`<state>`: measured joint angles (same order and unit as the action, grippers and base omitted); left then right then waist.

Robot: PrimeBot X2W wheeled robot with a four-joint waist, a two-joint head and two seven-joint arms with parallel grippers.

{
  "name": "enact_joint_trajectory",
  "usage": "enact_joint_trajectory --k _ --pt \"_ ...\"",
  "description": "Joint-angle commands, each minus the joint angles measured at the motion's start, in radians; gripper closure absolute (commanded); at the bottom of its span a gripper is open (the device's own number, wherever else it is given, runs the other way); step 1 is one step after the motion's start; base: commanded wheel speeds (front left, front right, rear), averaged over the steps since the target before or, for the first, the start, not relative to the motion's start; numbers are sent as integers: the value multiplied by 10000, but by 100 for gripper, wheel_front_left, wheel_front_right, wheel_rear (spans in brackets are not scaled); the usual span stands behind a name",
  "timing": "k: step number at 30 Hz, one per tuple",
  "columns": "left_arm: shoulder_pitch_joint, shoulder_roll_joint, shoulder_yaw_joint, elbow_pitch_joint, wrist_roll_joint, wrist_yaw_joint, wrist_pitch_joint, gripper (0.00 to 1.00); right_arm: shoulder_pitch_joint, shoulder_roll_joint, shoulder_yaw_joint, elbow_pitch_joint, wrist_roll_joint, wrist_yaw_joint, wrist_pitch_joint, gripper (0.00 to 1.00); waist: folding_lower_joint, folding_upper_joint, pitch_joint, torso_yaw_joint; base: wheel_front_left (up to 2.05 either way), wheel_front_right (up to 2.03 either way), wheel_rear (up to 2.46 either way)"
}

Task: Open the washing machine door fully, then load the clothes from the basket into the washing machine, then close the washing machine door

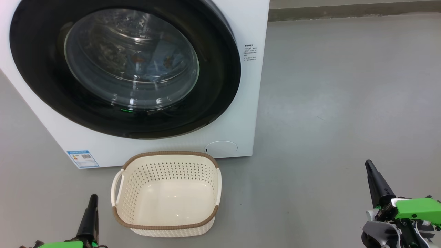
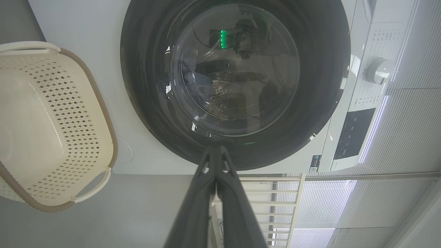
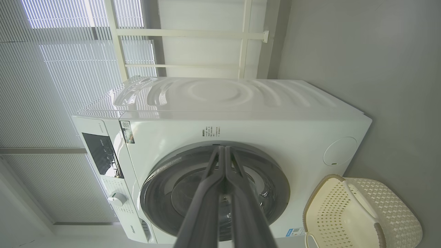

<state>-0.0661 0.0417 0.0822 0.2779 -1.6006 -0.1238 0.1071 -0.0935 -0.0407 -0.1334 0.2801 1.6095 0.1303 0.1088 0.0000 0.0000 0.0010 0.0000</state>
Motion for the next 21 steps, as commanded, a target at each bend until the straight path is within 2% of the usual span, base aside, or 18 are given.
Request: enact_joint_trajectory --k 1,21 --pt "-477 85 327 -282 -71 -69 67 100 -202 -95 178 -305 -23 4 55 100 0 0 0 0 0 0 0" --pt "-477 85 327 -282 -71 -69 67 100 -202 -95 178 -305 -23 4 55 100 0 0 0 0 0 0 0"
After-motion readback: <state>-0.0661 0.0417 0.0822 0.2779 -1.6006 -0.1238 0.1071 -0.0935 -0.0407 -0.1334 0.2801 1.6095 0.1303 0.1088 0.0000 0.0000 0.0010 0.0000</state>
